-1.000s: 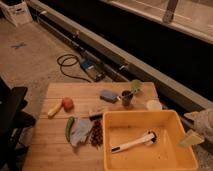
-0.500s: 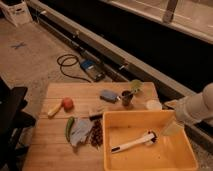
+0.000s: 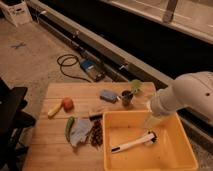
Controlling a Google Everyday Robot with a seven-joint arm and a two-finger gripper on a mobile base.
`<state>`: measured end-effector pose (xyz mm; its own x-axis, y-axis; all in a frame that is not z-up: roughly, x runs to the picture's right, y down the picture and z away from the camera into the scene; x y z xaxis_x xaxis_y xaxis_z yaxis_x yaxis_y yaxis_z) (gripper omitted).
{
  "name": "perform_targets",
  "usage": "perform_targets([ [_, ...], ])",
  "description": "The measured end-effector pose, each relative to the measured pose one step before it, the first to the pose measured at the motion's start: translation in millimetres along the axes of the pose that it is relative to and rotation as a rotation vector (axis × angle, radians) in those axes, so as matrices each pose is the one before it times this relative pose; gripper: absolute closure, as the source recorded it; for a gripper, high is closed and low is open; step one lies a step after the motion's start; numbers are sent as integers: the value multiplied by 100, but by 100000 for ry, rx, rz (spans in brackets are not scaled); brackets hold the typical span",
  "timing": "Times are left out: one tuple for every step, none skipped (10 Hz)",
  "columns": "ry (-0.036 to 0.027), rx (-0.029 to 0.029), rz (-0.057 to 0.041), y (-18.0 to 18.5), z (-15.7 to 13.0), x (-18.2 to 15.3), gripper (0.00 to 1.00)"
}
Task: Place apple in paper cup
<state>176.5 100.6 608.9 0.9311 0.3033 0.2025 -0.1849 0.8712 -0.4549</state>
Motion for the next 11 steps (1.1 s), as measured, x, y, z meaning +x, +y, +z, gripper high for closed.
perform_targets([
  [-122, -153, -201, -3, 59, -129, 20],
  [75, 114, 212, 7, -54, 112, 20],
  [33, 21, 153, 20, -16, 76, 20],
  [11, 6, -42, -40, 31, -73, 20],
  [-271, 174, -657, -205, 19, -254, 20],
  [-676, 303, -1957, -527, 67, -542, 20],
  [-579, -11, -2003, -625, 224, -831, 20],
  [-900, -256, -3617, -1114, 631, -1674, 20],
  [-815, -713, -4156, -970, 877, -2205, 20],
  [-597, -920, -3794, -753, 981, -2216, 20],
  [-722, -1207, -4918, -883, 1224, -2743, 20],
])
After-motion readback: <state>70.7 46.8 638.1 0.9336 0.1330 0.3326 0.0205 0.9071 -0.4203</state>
